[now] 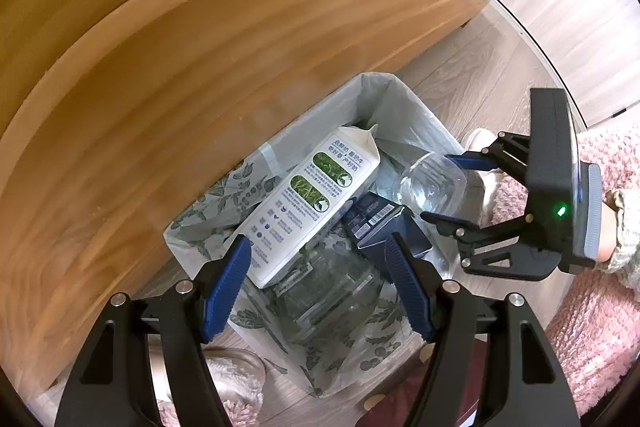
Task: Collect trash
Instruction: 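Lower the right tool into the bin and open it to drop the bottle, then raise both tools from the bin and turn toward the bed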
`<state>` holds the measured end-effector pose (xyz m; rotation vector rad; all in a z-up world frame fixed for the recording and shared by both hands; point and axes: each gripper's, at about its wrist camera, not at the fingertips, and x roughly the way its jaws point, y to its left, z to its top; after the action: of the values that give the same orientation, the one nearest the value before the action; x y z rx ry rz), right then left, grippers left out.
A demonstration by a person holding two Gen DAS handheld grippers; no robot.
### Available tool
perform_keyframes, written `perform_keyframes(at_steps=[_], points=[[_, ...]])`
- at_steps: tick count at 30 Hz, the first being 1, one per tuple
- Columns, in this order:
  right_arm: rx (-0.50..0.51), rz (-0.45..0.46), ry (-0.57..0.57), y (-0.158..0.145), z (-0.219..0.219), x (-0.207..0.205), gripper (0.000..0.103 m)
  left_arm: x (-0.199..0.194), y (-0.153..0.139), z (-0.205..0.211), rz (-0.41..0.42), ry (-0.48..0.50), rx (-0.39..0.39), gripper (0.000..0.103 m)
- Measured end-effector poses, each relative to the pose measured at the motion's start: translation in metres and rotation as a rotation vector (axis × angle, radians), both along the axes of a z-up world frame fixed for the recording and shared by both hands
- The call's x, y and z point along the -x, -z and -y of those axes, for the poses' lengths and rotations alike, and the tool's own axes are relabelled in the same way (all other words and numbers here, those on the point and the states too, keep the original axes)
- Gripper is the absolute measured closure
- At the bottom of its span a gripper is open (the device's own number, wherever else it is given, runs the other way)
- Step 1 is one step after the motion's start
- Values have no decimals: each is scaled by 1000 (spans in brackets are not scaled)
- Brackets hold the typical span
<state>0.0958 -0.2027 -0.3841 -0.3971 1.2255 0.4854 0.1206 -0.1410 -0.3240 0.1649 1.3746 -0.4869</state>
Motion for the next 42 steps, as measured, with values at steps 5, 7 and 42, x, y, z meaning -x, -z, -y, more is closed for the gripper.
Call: perform_keyframes(at_steps=[5,7,42], points=[[87,-27,-78,12,-14,6,42,-1,3,-1,-17,-9,-6,36],[91,-52,-76,12,-14,4,42,-1,5,-2,-23,-12,-12,36],[-78,74,228,-99,22,-6,8,7,-62,0,94,-123,22,8]])
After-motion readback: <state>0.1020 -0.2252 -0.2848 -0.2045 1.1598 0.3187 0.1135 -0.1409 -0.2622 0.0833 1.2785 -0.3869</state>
